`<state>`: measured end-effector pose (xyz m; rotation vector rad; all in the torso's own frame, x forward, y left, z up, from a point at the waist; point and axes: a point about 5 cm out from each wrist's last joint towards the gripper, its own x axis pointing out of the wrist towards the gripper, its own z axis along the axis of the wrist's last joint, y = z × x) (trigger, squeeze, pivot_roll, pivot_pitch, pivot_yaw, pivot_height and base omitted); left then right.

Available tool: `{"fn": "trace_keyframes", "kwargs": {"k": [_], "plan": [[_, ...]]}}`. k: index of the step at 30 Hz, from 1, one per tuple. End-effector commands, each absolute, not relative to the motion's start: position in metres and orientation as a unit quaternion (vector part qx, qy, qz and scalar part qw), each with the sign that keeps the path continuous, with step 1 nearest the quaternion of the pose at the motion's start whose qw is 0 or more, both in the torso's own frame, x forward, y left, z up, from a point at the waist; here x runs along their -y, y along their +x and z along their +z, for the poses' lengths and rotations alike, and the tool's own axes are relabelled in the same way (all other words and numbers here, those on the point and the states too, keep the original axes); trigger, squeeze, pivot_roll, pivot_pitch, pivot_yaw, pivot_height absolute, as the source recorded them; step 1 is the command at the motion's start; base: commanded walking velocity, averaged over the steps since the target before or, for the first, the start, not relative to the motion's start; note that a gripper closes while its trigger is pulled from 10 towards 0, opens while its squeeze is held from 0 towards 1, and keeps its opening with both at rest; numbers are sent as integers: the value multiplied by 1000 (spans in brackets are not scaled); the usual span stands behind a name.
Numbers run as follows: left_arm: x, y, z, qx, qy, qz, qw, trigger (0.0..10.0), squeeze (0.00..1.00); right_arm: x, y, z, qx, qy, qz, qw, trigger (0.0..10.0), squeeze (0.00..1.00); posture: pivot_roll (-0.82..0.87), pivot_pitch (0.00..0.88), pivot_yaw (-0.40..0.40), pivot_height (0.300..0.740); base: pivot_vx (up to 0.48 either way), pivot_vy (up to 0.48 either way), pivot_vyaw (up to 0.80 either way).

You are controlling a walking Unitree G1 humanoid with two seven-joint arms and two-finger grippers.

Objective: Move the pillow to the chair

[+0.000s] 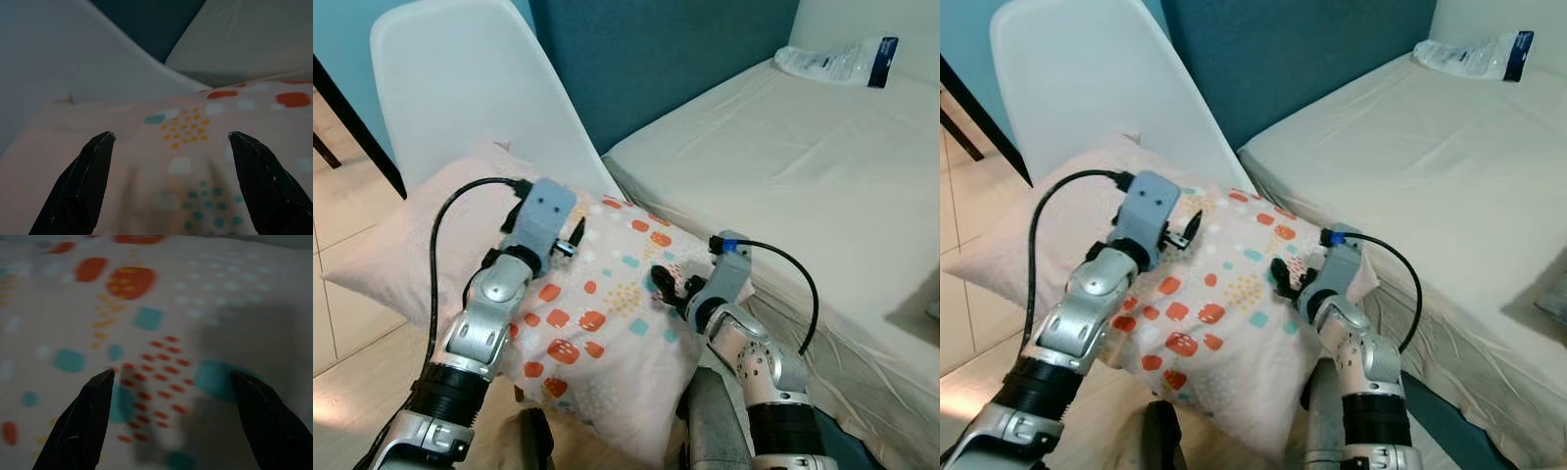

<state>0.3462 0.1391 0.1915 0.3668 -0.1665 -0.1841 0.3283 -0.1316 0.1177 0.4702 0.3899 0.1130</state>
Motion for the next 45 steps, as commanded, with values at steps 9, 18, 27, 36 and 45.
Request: {"fn": "trace_keyframes", "kwargs": {"k": [9,18,27,36,45], "plan": [[-155,331,157,0,130,-41,991,10000,0,119,339,107,-211,309,93,923,10000,0,-81,233,82,571,0,0,0],[-164,325,162,3,134,-24,991,10000,0,106,350,88,-259,308,90,911,10000,0,-46,252,81,571,0,0,0],[-170,320,176,22,130,-5,991,10000,0,99,356,77,-279,267,86,918,10000,0,-25,262,75,571,0,0,0],[-167,315,181,29,126,-6,992,10000,0,94,364,85,-255,274,100,922,0,0,-10,264,68,571,0,0,0],[-167,312,185,30,121,-2,992,10000,0,93,370,92,-237,279,96,926,0,0,-11,273,64,571,0,0,0]]}}
